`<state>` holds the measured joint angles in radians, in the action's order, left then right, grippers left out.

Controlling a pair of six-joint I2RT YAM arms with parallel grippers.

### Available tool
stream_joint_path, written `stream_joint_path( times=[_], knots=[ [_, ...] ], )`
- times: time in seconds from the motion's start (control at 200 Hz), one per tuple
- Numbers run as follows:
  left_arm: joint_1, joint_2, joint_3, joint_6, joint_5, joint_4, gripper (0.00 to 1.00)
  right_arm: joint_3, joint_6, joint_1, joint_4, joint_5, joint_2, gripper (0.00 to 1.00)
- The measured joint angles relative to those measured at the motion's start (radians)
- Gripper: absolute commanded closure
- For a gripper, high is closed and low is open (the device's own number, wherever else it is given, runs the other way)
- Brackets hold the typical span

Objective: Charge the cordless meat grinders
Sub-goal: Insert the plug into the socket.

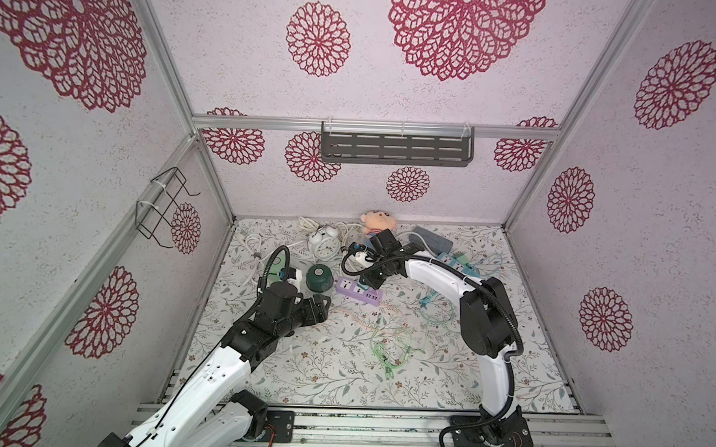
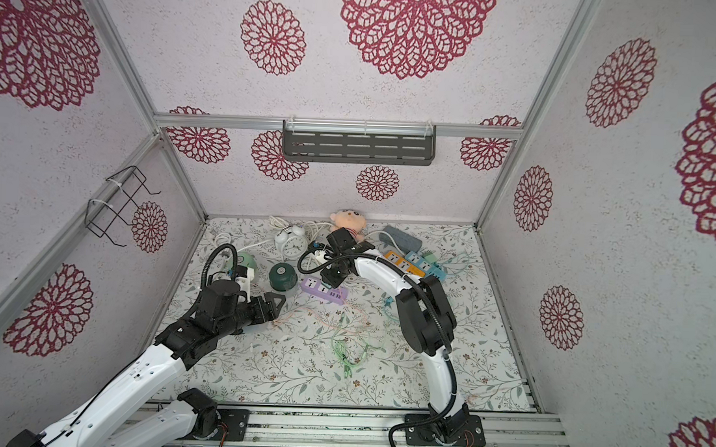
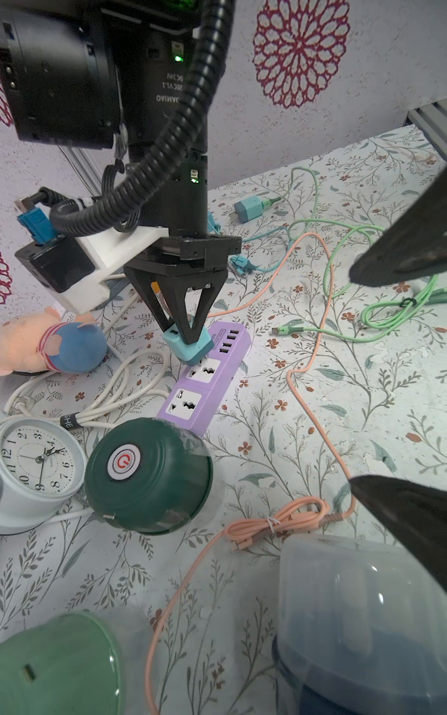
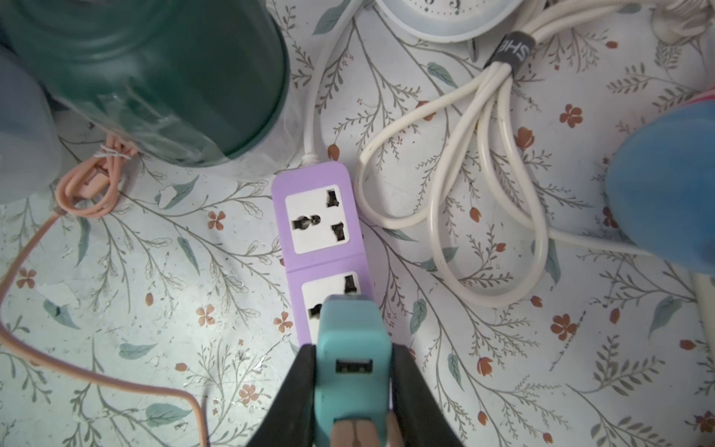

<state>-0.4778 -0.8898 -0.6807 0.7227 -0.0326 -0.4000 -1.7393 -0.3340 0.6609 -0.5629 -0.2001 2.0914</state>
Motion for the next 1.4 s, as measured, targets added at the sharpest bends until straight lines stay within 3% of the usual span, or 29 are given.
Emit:
stream_joint_path(
  times=[0.64, 1.031, 1.381, 1.401],
  knots=[
    [0.0, 0.009, 0.03, 0.005, 0.002, 0.021, 0.19, -0.222, -0.168, -0.009, -0.148, -0.029, 0.146, 1.0],
    [0.0, 0.006, 0.035, 0.003, 0.008, 0.022, 0.18, -0.203, -0.217, -0.018, -0.151, -0.047, 0.149, 1.0],
    [0.026, -0.058, -0.012, -0.01, -0.004, -0.006, 0.12, -0.043, -0.18, -0.023, 0.018, -0.094, 0.089, 1.0],
    [0.028, -0.059, -0.018, -0.01, -0.003, -0.01, 0.11, -0.046, -0.174, -0.023, 0.018, -0.094, 0.089, 0.95]
  ],
)
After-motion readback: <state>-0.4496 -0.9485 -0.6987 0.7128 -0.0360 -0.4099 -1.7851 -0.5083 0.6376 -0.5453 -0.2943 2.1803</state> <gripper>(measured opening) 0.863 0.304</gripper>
